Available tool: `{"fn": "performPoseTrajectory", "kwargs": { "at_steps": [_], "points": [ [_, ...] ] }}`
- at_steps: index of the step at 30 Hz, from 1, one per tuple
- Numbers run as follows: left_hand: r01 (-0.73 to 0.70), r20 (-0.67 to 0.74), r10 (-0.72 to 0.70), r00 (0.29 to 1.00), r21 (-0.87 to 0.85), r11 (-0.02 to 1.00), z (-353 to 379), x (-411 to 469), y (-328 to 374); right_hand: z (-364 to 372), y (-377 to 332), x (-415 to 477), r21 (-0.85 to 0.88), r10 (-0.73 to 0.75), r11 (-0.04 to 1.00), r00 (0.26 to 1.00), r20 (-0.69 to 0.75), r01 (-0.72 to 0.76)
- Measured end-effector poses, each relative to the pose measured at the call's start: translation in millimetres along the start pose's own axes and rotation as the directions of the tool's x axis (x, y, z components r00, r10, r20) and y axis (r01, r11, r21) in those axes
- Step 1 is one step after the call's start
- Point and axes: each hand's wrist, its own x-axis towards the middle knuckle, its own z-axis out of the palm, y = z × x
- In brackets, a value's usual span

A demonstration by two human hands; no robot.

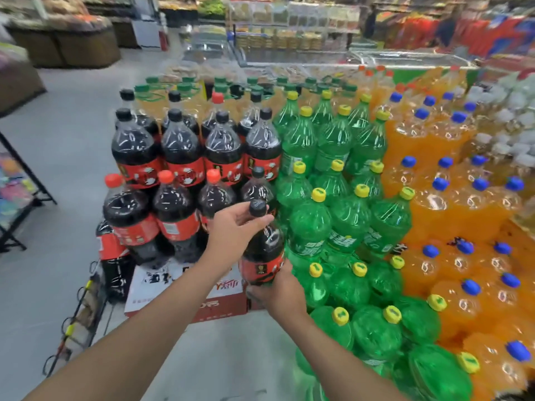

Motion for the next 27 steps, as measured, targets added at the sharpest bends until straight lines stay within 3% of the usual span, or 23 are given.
{"fn": "performPoseTrajectory", "kwargs": {
  "at_steps": [6, 16, 27],
  "points": [
    [-0.040, 0.049, 0.035, 0.998, 0.112, 0.993, 13.4, 39.4, -30.3, 13.2, 1.2, 39.0, 0.052, 0.136, 0.989, 0.991, -0.007, -0.136],
    [-0.033, 0.088, 0.020, 0.996, 0.149, 0.988, 19.9, 64.4, -50.2, 19.9, 7.4, 61.5, 0.101, 0.187, 0.977, 0.982, 0.005, -0.187],
    [-0.056, 0.161, 0.015, 0.987, 0.257, 0.965, 11.7, 64.8, -49.2, 12.7, 2.2, 62.0, 0.010, 0.211, 0.977, 0.975, 0.074, -0.212]
  ]
}}
